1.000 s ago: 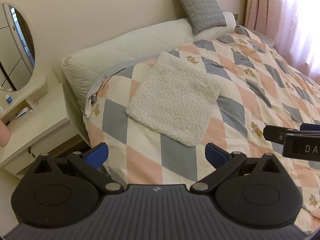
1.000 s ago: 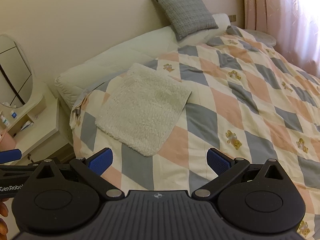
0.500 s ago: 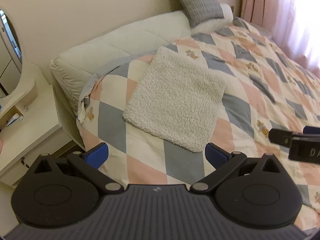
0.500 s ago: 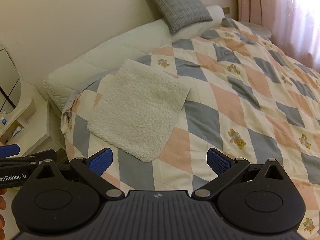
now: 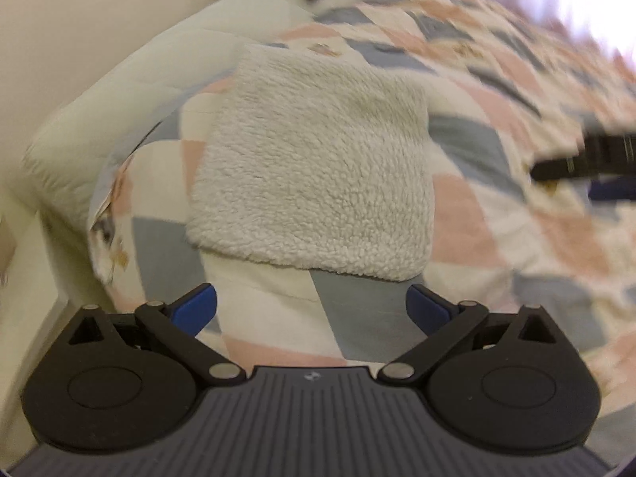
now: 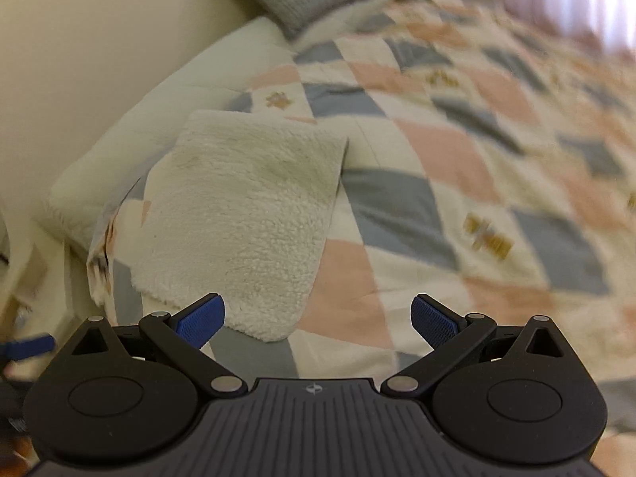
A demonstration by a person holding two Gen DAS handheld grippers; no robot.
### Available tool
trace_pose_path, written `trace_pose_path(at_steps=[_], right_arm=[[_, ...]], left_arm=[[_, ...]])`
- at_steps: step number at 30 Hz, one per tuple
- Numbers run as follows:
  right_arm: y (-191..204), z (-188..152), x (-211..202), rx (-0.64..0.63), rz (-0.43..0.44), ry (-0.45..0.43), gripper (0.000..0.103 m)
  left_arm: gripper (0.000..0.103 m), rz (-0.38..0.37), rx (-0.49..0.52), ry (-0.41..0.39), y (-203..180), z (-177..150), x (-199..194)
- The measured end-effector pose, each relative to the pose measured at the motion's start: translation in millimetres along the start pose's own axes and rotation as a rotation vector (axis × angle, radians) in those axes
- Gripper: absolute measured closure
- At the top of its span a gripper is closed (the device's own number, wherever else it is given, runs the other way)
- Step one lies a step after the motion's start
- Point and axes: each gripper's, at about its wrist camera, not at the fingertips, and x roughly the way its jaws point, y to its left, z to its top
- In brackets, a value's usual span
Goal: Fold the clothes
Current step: 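Grasp the vest edge with the left gripper while the right gripper grasps another edge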
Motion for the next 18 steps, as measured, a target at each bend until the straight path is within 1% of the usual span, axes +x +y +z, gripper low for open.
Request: trace_pose_path(at_steps=[3,5,7,8,10,11,12,13,14,16,18], right_arm=[[-22.0,1.3,32.8,0.097,0.023,0.015,0.001],[-35.8,3.1,54.0,0.144,0.058,0.029,0.004],[-44.8,3.3,74.5,0.180,0.105,0.059,0.013],[-47.4,2.7,83.3,0.191,0.120,0.073,0.015],[-48.4,0.0,100.0,0.193,0.139,0.099,0.023],[-47.4,-1.4,106.6,0.191,0.148,0.108,0.024],[-45.5,-2.6,114.3,0.190,0.164,0.119,0.029],[-43.2,-3.0,122.7,0.191,0.188,0.130,0.035],[-41.3,-2.2,130.1,0.193,0.199,0.135,0.037],[-38.1,2.7,143.6,0.208,0.209,0.132,0.037],[-38.7,13.1,156.0,0.222,0.221,0.112,0.037]], left_arm=[[0.014,0.023,0.121,-0.006,-10.7,-8.9,38.5],[0.026,0.043,0.161,0.005,-7.4,-13.0,61.0],[0.033,0.028,0.134,0.031,8.8,-11.1,80.2],[0.034,0.019,0.118,0.035,16.1,-9.3,85.7],[0.034,0.002,0.121,0.021,24.0,-7.3,91.9],[0.031,-0.008,0.152,0.006,21.5,-7.5,93.3],[0.028,-0.020,0.187,-0.009,17.8,-8.0,94.7],[0.023,-0.035,0.226,-0.022,10.6,-9.5,96.5],[0.022,-0.051,0.263,-0.033,1.2,-11.5,98.9],[0.022,-0.081,0.334,-0.055,-17.8,-15.6,103.6],[0.022,-0.098,0.385,-0.076,-36.7,-18.5,110.0]])
